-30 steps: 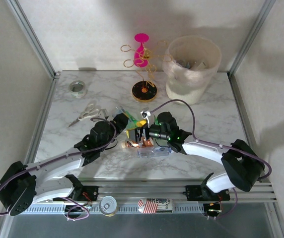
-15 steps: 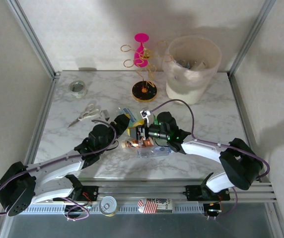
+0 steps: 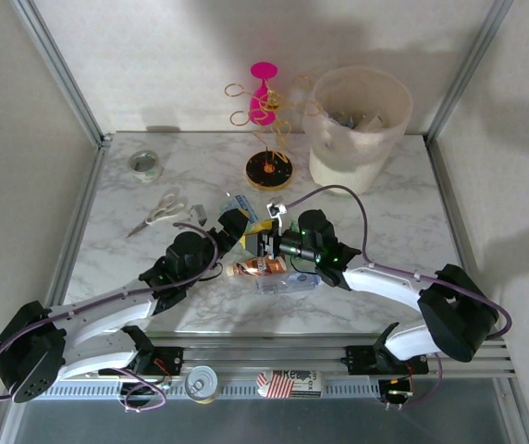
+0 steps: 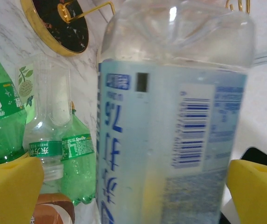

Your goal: Put the plastic bottles in the bin

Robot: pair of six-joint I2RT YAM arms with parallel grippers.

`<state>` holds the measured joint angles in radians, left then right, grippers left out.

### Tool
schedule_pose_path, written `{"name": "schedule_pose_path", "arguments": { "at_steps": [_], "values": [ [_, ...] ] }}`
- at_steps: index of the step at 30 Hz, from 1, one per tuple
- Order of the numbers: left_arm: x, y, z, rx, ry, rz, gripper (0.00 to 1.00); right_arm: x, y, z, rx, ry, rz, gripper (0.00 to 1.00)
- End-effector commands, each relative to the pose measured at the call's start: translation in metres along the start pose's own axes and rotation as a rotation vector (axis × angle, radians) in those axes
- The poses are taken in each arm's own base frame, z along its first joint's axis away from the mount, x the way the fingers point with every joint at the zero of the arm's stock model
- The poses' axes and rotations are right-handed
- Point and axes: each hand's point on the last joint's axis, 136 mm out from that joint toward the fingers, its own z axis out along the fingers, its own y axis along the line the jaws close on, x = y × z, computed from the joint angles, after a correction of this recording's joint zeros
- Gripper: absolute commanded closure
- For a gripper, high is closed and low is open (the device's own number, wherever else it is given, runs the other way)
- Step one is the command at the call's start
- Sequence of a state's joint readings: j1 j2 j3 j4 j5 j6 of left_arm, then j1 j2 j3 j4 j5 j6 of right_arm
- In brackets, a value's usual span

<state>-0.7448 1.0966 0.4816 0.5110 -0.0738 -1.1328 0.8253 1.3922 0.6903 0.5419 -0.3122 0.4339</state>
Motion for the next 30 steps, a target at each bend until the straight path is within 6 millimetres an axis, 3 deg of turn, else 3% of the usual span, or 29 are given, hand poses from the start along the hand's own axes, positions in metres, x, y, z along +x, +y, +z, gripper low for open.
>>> {"name": "schedule_pose_path", "arguments": {
  "at_steps": [1,8,15,20,25,30],
  "values": [
    [-0.013,-0.016,0.002,0.004,-0.042,0.041,0.0,-0.007,-0.006,-0.001,0.047,-0.017,0.001,0.51],
    [-0.044,-0.014,-0.007,-0.014,-0.127,0.044,0.0,-0.019,-0.018,-0.005,0.09,-0.045,0.022,0.52],
    [-0.085,0.008,-0.028,-0.111,-0.284,0.053,0.0,-0.056,-0.046,-0.031,0.227,-0.112,0.016,0.52],
    [-0.091,0.05,-0.039,-0.213,-0.331,0.022,0.0,-0.097,-0.056,-0.062,0.318,-0.189,-0.037,0.52],
    [-0.079,0.088,-0.042,-0.265,-0.31,-0.04,0.01,-0.142,-0.055,-0.088,0.365,-0.241,-0.112,0.51],
    [-0.069,0.1,-0.039,-0.259,-0.278,-0.071,0.0,-0.187,-0.058,-0.112,0.414,-0.307,-0.176,0.52]
  ]
}}
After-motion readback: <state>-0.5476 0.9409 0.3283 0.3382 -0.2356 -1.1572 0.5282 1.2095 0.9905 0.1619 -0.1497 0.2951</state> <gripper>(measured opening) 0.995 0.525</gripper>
